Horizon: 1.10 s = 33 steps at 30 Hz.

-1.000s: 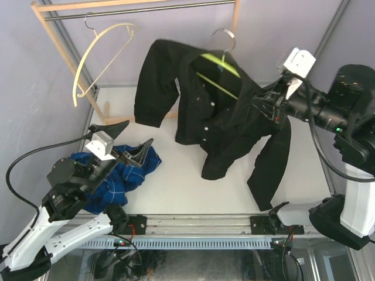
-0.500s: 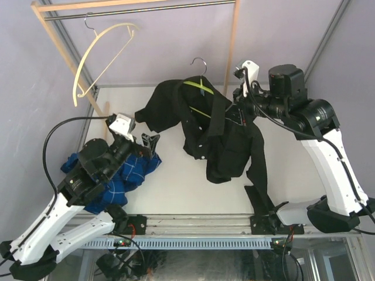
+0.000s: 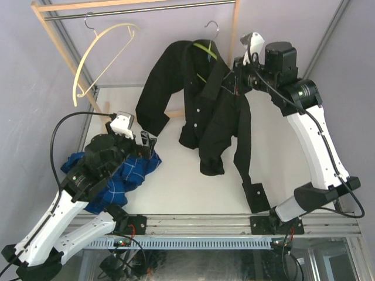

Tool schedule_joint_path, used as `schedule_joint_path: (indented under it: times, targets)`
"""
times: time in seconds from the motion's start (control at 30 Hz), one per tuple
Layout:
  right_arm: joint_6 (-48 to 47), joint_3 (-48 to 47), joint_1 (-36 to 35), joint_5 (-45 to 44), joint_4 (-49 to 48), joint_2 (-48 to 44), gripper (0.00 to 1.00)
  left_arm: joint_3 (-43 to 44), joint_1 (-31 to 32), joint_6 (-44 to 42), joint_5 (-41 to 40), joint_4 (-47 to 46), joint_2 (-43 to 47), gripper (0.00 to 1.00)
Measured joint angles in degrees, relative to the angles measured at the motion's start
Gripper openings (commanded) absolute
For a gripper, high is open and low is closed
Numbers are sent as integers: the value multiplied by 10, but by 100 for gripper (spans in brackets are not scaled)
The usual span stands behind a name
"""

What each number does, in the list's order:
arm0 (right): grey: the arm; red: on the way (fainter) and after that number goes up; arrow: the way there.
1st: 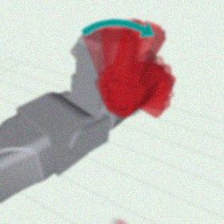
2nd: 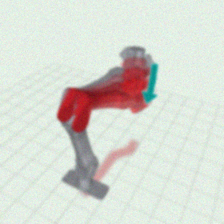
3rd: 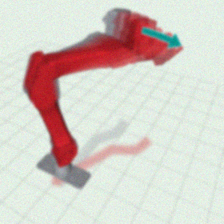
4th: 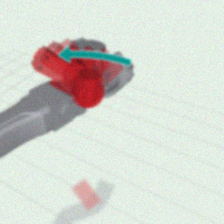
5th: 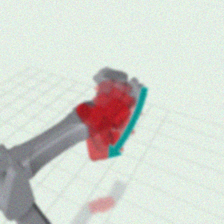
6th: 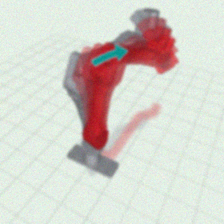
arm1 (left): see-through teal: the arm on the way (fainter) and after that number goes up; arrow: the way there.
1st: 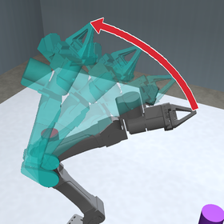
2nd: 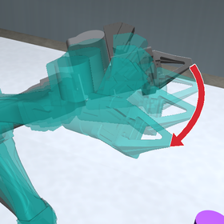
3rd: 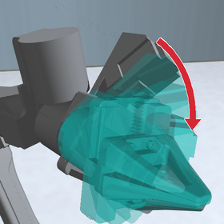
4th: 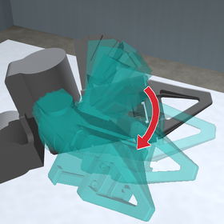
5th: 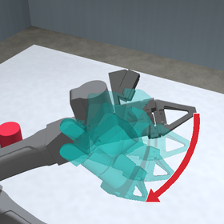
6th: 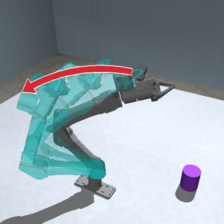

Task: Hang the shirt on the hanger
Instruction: Place the hanger at the clothesline.

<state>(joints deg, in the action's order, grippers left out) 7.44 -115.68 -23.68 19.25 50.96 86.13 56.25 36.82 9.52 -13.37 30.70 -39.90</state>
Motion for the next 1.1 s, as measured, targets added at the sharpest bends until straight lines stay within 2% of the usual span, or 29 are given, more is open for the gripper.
schedule_joint_path:
  times: [0.23, 0.37, 0.7, 0.9, 1.1]
  targets:
    - [31, -136, 18, 27, -23, 90, 0, 0, -1, 15, -10, 72, -71, 100]
    - [53, -158, 26, 54, -52, 115, 0, 0, -1, 34, -13, 101, -92, 100]
    - [89, -160, 35, 78, -82, 167, 0, 0, -1, 79, -30, 110, -41, 100]
    - [108, -160, 38, 80, -95, 172, 0, -2, -1, 72, -32, 104, 10, 100]
    - [132, -160, 52, 88, -115, 177, 0, -9, -1, 68, -68, 100, 43, 100]
